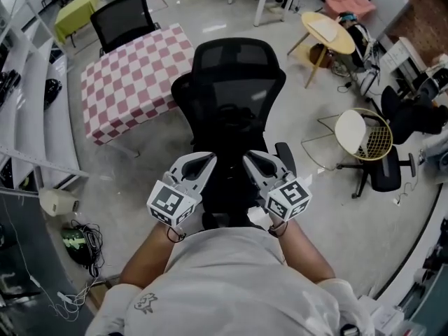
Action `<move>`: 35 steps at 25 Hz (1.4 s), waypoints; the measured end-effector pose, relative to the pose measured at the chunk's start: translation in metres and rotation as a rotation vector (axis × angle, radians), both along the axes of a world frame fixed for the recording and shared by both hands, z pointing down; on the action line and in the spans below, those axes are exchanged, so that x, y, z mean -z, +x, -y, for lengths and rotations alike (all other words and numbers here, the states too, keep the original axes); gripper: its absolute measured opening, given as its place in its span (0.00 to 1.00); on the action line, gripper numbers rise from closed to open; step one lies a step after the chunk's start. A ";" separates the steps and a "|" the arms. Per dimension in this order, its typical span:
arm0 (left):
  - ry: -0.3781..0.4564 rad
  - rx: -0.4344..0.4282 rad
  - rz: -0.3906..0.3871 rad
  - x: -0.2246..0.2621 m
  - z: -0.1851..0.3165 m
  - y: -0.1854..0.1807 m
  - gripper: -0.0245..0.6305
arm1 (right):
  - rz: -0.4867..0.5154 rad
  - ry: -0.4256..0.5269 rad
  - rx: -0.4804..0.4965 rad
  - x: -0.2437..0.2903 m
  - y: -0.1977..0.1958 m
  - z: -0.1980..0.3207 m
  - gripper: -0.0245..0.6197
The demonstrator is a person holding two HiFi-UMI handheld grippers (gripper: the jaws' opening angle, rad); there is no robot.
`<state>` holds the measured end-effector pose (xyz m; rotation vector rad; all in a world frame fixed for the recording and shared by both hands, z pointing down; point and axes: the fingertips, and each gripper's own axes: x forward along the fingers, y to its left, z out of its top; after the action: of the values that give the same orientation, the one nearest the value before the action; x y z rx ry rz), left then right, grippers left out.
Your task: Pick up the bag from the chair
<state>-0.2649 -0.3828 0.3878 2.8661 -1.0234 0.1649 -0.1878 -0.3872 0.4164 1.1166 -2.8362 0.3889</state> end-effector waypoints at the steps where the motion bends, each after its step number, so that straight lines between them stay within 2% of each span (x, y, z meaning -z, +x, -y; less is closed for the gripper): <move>1: -0.012 0.003 0.005 -0.004 0.004 0.002 0.06 | 0.001 -0.009 0.003 -0.003 0.003 0.004 0.09; 9: -0.085 0.012 0.023 -0.032 0.035 0.027 0.06 | 0.024 -0.120 0.040 -0.042 0.023 0.033 0.10; 18: -0.146 0.019 0.028 -0.065 0.064 0.052 0.06 | 0.036 -0.228 0.100 -0.080 0.038 0.064 0.18; 23: -0.180 0.037 0.030 -0.084 0.076 0.058 0.06 | 0.050 -0.277 0.161 -0.103 0.039 0.074 0.27; 27: -0.204 0.047 0.051 -0.102 0.088 0.062 0.06 | 0.059 -0.354 0.198 -0.132 0.041 0.082 0.33; 35: -0.262 0.089 0.062 -0.141 0.106 0.062 0.06 | 0.110 -0.449 0.207 -0.174 0.046 0.102 0.34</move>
<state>-0.2024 -0.4886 0.5290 2.5902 -1.0508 0.3548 -0.1420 -0.4890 0.5908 0.7274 -2.7093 1.0290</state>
